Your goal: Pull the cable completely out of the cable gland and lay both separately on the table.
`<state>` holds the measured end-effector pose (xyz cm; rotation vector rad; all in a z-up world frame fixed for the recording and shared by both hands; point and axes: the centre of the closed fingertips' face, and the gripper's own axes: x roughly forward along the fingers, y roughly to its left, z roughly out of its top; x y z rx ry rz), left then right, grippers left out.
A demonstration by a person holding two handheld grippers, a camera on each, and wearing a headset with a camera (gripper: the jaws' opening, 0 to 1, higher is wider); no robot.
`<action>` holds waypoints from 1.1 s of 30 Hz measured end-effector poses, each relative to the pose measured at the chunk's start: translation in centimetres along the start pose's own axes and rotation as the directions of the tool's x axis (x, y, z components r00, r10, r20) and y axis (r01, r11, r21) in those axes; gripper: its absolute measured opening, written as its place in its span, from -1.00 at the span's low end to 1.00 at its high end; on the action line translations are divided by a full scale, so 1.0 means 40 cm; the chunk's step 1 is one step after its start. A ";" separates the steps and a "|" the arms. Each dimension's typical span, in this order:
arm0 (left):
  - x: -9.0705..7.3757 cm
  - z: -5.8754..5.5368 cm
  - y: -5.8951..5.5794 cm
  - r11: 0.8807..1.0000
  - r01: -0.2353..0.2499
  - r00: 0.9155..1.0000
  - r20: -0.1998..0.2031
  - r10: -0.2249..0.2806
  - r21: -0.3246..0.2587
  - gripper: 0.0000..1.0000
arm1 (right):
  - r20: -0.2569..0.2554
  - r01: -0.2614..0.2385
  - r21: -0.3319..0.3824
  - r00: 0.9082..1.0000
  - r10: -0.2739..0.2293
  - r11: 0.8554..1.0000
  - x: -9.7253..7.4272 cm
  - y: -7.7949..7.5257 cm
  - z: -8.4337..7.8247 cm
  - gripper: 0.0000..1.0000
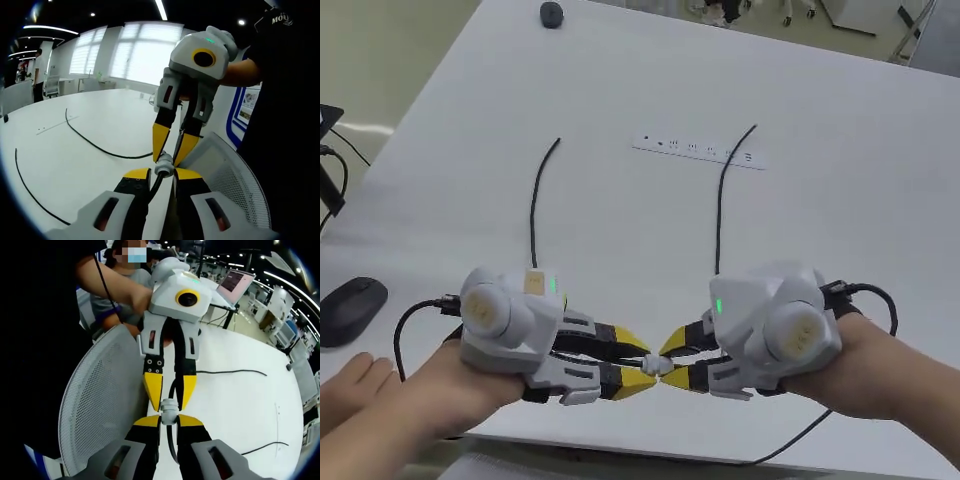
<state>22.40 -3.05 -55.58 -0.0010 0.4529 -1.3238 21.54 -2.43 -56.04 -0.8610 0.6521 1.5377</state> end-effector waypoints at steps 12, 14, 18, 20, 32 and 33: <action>0.006 0.011 -0.012 0.994 -0.016 1.000 0.022 0.014 0.105 -0.68 | 0.021 -0.002 0.012 1.000 0.002 1.000 -0.009 0.001 -0.003 -0.88; 0.008 0.012 -0.014 0.993 -0.015 1.000 0.021 0.013 0.114 -0.69 | 0.021 -0.008 0.018 1.000 0.008 1.000 -0.011 0.003 -0.004 -0.88; 0.007 0.019 -0.014 0.992 -0.029 0.999 0.024 0.026 0.126 -0.70 | 0.029 -0.004 0.018 1.000 0.003 1.000 -0.017 0.001 -0.002 -0.88; 0.004 0.023 -0.012 0.994 -0.031 0.999 0.027 0.029 0.108 -0.71 | 0.035 -0.005 0.017 0.999 0.005 1.000 -0.019 -0.002 0.001 -0.87; -0.019 0.064 -0.007 0.997 -0.030 0.997 0.068 0.026 0.067 -0.71 | 0.213 -0.141 0.305 0.974 0.077 0.942 -0.059 -0.015 0.028 -0.62; -0.024 0.073 -0.008 0.997 -0.031 0.997 0.071 0.026 0.074 -0.71 | 0.276 -0.156 0.343 0.959 0.059 0.927 -0.072 -0.034 0.040 -0.65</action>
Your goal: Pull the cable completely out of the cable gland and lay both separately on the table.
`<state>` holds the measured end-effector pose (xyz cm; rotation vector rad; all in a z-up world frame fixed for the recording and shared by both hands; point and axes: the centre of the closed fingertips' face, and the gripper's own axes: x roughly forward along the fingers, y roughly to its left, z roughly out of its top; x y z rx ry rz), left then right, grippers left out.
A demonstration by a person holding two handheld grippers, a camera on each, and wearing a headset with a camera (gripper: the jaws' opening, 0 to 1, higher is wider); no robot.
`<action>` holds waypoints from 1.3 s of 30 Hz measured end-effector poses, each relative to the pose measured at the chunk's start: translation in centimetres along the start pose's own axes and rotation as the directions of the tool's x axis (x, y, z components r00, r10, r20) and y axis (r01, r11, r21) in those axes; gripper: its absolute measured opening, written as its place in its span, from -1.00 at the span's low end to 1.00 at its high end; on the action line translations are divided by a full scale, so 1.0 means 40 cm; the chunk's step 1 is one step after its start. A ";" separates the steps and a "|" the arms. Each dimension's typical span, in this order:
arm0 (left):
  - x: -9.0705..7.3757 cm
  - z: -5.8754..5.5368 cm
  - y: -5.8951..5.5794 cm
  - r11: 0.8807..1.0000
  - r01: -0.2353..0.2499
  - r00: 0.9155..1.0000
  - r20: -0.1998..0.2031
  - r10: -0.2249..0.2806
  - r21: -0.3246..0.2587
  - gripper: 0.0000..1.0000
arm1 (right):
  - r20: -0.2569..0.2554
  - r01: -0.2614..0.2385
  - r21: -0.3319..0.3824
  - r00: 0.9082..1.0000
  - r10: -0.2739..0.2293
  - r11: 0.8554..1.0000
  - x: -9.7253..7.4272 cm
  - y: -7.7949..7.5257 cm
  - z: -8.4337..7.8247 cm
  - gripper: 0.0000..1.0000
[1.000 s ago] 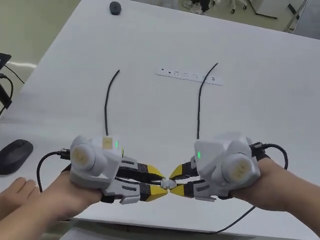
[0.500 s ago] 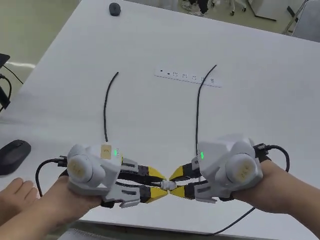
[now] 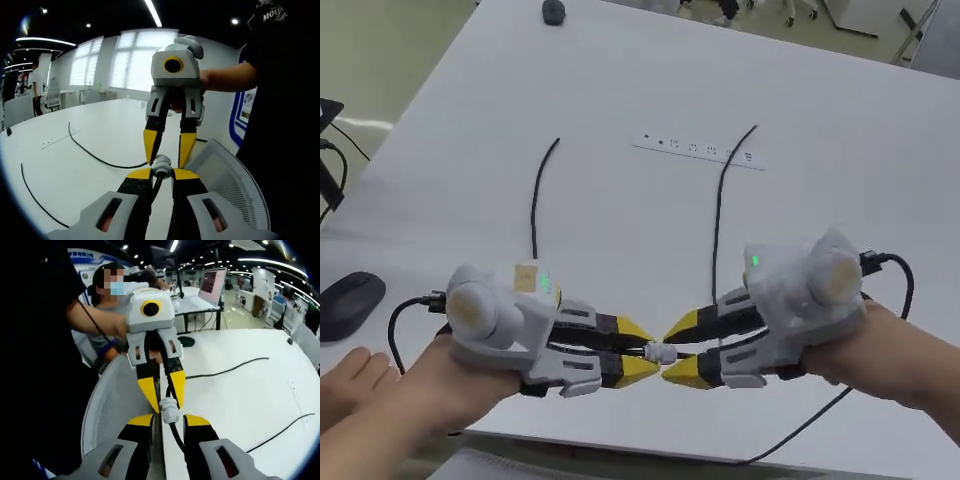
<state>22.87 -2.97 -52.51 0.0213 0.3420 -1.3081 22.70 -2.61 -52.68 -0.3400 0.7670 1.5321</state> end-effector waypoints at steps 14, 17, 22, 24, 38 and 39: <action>-0.010 0.025 -0.004 0.991 0.035 0.999 -0.026 -0.032 0.127 -0.71 | 0.339 -0.392 0.421 0.904 0.259 0.818 -0.039 -0.008 0.042 -0.73; -0.011 0.025 -0.004 0.991 0.035 0.999 -0.026 -0.032 0.132 -0.71 | 0.350 -0.439 0.449 0.888 0.299 0.778 -0.029 0.001 0.038 -0.74; -0.012 0.028 -0.007 0.990 0.039 0.999 -0.031 -0.035 0.139 -0.71 | 0.351 -0.488 0.460 0.868 0.353 0.742 -0.014 0.027 0.040 -0.76; -0.012 0.026 -0.010 0.989 0.043 0.999 -0.037 -0.038 0.144 -0.71 | 0.344 -0.495 0.469 0.865 0.365 0.731 -0.009 0.032 0.037 -0.80; -0.014 0.017 -0.001 0.993 0.046 0.998 -0.057 -0.040 0.108 -0.71 | 0.189 -0.372 0.297 0.926 0.328 0.879 0.003 0.038 0.027 -0.87; -0.014 0.016 -0.002 0.993 0.047 0.997 -0.058 -0.040 0.108 -0.71 | 0.172 -0.351 0.275 0.934 0.314 0.895 0.004 0.038 0.027 -0.87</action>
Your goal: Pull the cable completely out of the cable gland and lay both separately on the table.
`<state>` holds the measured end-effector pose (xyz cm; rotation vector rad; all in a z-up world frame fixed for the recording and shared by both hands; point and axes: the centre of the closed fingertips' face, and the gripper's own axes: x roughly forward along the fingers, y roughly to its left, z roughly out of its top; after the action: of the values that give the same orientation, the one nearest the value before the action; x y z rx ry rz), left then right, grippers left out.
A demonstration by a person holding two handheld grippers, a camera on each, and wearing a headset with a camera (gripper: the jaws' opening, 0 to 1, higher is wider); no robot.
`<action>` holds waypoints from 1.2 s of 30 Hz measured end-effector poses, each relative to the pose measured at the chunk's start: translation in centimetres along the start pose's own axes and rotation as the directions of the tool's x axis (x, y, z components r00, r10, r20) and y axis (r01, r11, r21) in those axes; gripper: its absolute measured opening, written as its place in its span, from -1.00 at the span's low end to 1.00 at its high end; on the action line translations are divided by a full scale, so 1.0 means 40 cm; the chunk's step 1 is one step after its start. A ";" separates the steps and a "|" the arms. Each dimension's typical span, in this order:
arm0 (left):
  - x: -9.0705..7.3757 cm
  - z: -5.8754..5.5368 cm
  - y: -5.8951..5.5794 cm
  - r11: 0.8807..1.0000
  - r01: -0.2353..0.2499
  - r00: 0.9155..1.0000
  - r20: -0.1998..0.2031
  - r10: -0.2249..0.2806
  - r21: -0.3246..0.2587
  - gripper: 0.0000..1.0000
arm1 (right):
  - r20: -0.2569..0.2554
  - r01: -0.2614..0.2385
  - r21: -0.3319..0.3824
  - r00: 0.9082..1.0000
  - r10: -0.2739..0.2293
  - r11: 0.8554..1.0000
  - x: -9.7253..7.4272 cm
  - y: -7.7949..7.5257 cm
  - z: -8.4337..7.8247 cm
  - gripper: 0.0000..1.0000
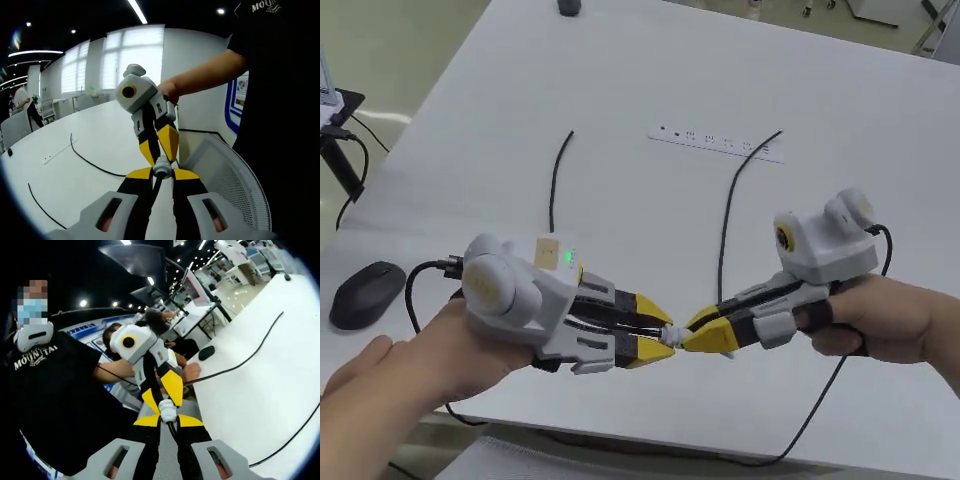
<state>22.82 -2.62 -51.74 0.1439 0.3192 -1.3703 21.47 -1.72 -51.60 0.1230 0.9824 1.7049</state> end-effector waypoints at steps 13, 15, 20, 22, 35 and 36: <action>-0.021 0.011 0.010 0.993 0.004 1.000 0.031 0.000 -0.121 -0.71 | -0.020 0.318 -0.493 0.927 -0.376 0.810 -0.003 -0.017 0.019 -0.87; -0.022 0.006 0.011 0.990 -0.002 1.000 0.030 0.006 -0.141 -0.71 | -0.015 0.347 -0.556 0.904 -0.427 0.755 0.000 -0.020 0.019 -0.87; -0.025 0.001 0.011 0.986 -0.007 1.000 0.026 0.011 -0.169 -0.71 | 0.019 0.401 -0.696 0.839 -0.543 0.595 0.009 -0.027 0.017 -0.86; -0.030 0.006 0.015 0.982 -0.009 0.999 0.037 0.016 -0.188 -0.71 | 0.046 0.418 -0.727 0.821 -0.570 0.544 0.007 -0.026 0.023 -0.86; -0.027 0.014 0.017 0.980 -0.010 0.999 0.049 0.020 -0.200 -0.71 | 0.078 0.444 -0.754 0.792 -0.606 0.484 -0.001 -0.026 0.028 -0.84; -0.026 0.014 0.018 0.979 -0.010 0.999 0.050 0.020 -0.202 -0.71 | 0.078 0.446 -0.751 0.792 -0.605 0.487 -0.001 -0.025 0.027 -0.84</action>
<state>23.41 -1.65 -50.94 -0.0570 0.4105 -1.3164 22.83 -1.12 -51.54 -0.8476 0.3058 1.3964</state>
